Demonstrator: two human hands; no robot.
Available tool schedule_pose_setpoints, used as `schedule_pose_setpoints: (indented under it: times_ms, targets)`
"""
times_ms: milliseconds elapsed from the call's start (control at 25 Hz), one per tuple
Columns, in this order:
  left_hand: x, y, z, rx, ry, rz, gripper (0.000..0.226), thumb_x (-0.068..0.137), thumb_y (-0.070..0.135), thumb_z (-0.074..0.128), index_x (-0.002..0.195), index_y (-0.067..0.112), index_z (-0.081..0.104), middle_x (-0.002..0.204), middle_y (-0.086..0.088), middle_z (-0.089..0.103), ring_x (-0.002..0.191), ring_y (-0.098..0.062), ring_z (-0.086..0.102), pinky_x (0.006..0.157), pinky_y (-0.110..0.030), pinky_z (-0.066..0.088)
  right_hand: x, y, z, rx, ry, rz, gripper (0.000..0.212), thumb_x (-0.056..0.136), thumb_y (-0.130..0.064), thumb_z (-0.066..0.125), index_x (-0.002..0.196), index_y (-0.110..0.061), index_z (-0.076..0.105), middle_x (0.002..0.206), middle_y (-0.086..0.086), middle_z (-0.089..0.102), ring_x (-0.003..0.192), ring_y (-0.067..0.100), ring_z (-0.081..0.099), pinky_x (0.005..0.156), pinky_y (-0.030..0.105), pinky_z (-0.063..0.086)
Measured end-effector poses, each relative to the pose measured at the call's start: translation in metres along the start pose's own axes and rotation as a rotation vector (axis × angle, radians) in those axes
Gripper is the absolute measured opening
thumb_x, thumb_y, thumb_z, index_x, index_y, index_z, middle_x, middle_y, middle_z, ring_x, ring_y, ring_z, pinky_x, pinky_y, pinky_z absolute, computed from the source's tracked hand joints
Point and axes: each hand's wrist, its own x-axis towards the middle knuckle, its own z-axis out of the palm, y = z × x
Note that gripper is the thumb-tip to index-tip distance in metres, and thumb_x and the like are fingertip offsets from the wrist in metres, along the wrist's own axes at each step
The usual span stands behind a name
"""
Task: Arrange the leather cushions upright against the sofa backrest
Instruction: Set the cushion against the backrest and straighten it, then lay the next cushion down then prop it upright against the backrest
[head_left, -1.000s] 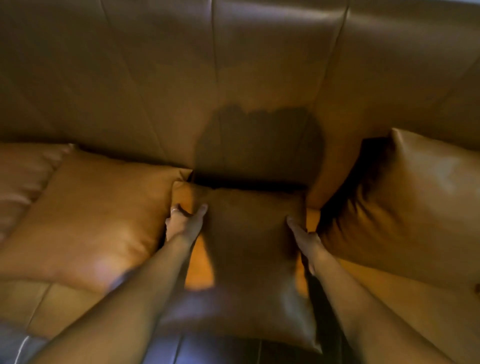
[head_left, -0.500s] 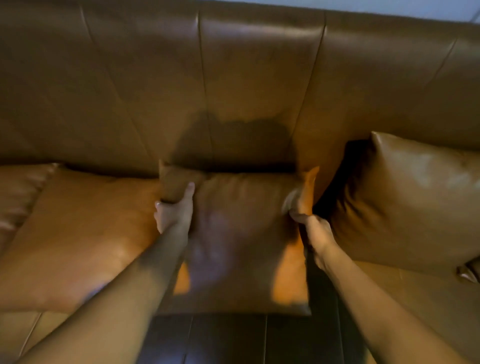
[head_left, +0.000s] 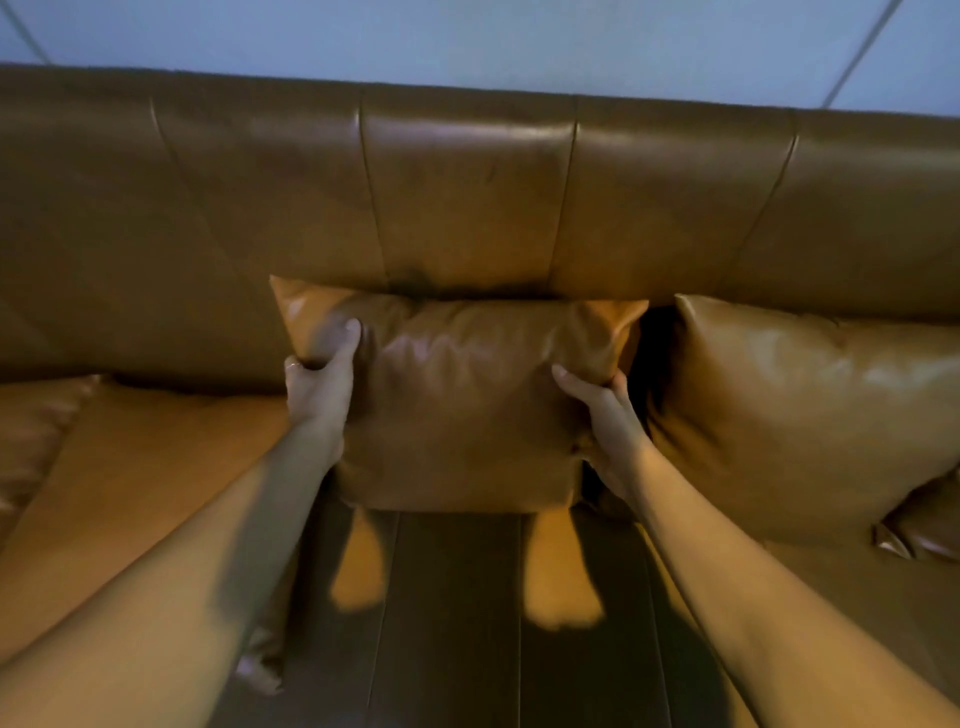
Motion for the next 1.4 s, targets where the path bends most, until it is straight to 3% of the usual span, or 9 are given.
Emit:
schedule_pose_setpoints:
  times_ms: [160, 320, 440, 560, 640, 800, 920, 1080, 1400]
  targets:
    - [0.012, 0.000, 0.000, -0.025, -0.070, -0.025, 0.122, 0.056, 0.074, 0.078, 0.154, 0.025, 0.026, 0.152, -0.004, 0.044, 0.139, -0.032, 0.042, 0.113, -0.059, 0.034, 0.012, 0.003, 0.005, -0.022, 0.060, -0.032, 0.094, 0.082, -0.040, 0.080, 0.153, -0.033, 0.020, 0.131, 0.001, 0.052, 0.090, 0.013, 0.055, 0.077, 0.038, 0.050]
    - [0.026, 0.001, 0.008, 0.009, -0.158, -0.080, 0.129, 0.058, 0.077, 0.076, 0.159, 0.033, 0.007, 0.159, -0.004, 0.035, 0.145, -0.033, 0.034, 0.115, -0.062, 0.028, 0.028, 0.007, 0.010, -0.039, 0.132, -0.054, 0.095, 0.074, -0.051, 0.083, 0.147, -0.032, 0.027, 0.133, 0.004, 0.056, 0.104, 0.024, 0.062, 0.097, 0.048, 0.052]
    - [0.034, 0.000, 0.012, 0.028, -0.186, -0.077, 0.133, 0.057, 0.080, 0.074, 0.158, 0.033, 0.002, 0.161, -0.003, 0.032, 0.146, -0.033, 0.033, 0.115, -0.061, 0.029, 0.035, 0.011, 0.016, -0.081, 0.184, -0.095, 0.088, 0.072, -0.053, 0.083, 0.140, -0.030, 0.032, 0.133, 0.003, 0.057, 0.111, 0.026, 0.060, 0.099, 0.046, 0.051]
    - [0.032, 0.000, 0.008, 0.061, -0.196, -0.065, 0.126, 0.060, 0.079, 0.071, 0.158, 0.030, 0.009, 0.159, -0.004, 0.035, 0.143, -0.034, 0.036, 0.114, -0.062, 0.031, 0.033, 0.012, 0.015, -0.170, 0.248, -0.123, 0.093, 0.074, -0.058, 0.080, 0.145, -0.026, 0.031, 0.134, 0.003, 0.054, 0.118, 0.028, 0.057, 0.103, 0.044, 0.047]
    - [0.021, 0.001, -0.002, 0.099, -0.200, -0.039, 0.125, 0.059, 0.081, 0.070, 0.158, 0.030, 0.012, 0.157, -0.004, 0.038, 0.141, -0.034, 0.039, 0.113, -0.060, 0.033, 0.024, 0.010, 0.017, -0.287, 0.308, -0.121, 0.099, 0.075, -0.061, 0.076, 0.152, -0.022, 0.027, 0.146, 0.007, 0.050, 0.130, 0.033, 0.052, 0.110, 0.047, 0.041]
    - [-0.013, 0.007, -0.035, 0.174, -0.213, 0.091, 0.101, 0.074, 0.070, 0.070, 0.156, 0.035, 0.022, 0.155, -0.001, 0.042, 0.140, -0.029, 0.041, 0.113, -0.048, 0.036, -0.020, 0.007, 0.030, -0.540, 0.365, -0.259, 0.094, 0.087, -0.051, 0.070, 0.158, -0.021, 0.016, 0.158, 0.017, 0.033, 0.139, 0.040, 0.040, 0.114, 0.048, 0.035]
    - [-0.044, 0.021, -0.067, 0.221, -0.164, 0.172, 0.083, 0.085, 0.060, 0.067, 0.155, 0.032, 0.030, 0.156, -0.001, 0.040, 0.142, -0.028, 0.039, 0.112, -0.042, 0.034, -0.059, 0.012, 0.048, -0.714, 0.325, -0.420, 0.087, 0.088, -0.050, 0.069, 0.157, -0.026, 0.021, 0.155, 0.018, 0.034, 0.138, 0.041, 0.040, 0.111, 0.051, 0.037]
    - [-0.057, 0.031, -0.120, 0.205, -0.129, 0.227, 0.074, 0.089, 0.055, 0.064, 0.153, 0.029, 0.036, 0.156, -0.004, 0.039, 0.142, -0.028, 0.039, 0.115, -0.046, 0.034, -0.101, 0.018, 0.088, -0.847, 0.212, -0.546, 0.086, 0.086, -0.057, 0.064, 0.157, -0.031, 0.022, 0.155, 0.014, 0.034, 0.138, 0.040, 0.041, 0.108, 0.056, 0.040]
    - [0.001, 0.017, -0.241, 0.236, 0.078, 0.146, 0.071, 0.087, 0.057, 0.066, 0.142, 0.015, 0.049, 0.143, -0.009, 0.056, 0.131, -0.029, 0.052, 0.104, -0.035, 0.040, -0.124, 0.072, 0.213, -0.884, 0.031, -0.354, 0.091, 0.086, -0.072, 0.057, 0.157, -0.030, 0.019, 0.156, 0.009, 0.033, 0.137, 0.036, 0.041, 0.107, 0.054, 0.042]
